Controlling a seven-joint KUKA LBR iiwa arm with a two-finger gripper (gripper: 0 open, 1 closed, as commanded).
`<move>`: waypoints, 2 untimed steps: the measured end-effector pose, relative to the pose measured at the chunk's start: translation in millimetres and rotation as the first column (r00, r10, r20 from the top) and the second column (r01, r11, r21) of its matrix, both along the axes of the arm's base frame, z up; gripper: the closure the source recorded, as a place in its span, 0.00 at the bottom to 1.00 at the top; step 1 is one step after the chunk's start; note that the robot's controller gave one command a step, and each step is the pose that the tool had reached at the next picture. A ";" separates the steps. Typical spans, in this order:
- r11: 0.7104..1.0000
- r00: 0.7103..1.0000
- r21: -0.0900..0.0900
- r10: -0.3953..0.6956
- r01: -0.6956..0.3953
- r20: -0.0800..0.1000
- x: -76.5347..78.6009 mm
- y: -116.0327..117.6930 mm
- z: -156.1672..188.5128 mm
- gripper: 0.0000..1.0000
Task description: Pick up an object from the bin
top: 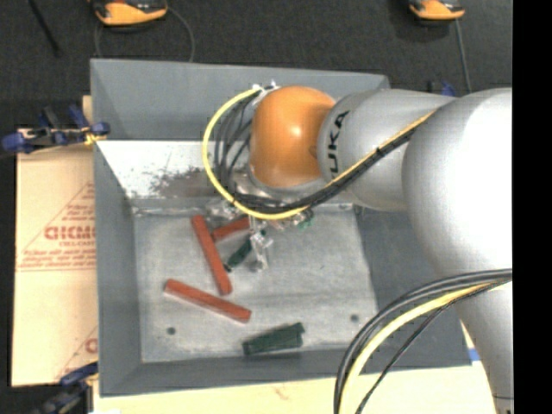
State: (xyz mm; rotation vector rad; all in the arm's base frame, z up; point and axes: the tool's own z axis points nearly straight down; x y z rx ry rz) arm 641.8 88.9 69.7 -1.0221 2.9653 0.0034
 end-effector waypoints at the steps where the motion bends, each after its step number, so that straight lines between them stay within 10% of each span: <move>1: 1.000 1.000 0.000 -0.002 0.002 0.005 1.8 -1.2 3.4 1.00; 2: 0.999 0.999 -0.001 -0.047 0.047 0.008 -29.6 15.1 145.3 1.00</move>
Offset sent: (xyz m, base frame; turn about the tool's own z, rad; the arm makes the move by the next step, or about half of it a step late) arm 0.0000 0.0000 0.0000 0.0000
